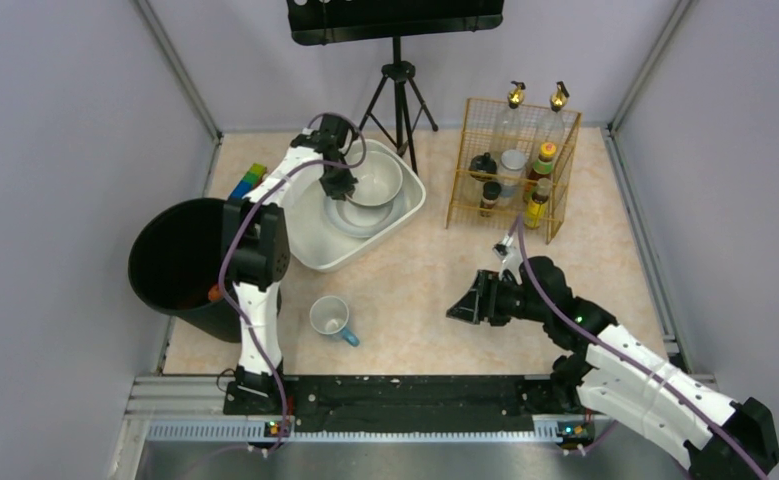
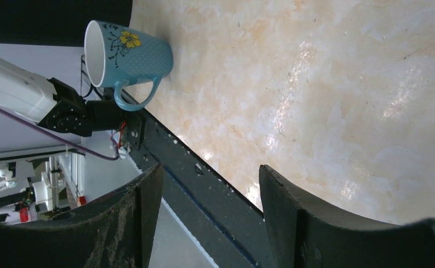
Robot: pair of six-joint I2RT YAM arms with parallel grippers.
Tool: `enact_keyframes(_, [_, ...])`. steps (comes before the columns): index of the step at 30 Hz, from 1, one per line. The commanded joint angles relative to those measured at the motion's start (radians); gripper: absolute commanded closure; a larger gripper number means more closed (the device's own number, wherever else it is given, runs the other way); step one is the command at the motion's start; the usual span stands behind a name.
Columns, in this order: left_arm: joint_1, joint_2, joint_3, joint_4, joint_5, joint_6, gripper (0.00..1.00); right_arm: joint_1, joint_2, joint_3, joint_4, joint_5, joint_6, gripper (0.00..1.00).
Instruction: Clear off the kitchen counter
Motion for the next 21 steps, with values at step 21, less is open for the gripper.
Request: enact_keyframes(21, [0.012,-0.065,-0.151,0.053,0.015,-0.018,0.98,0.013,0.014,-0.003,0.052,0.003,0.015,0.37])
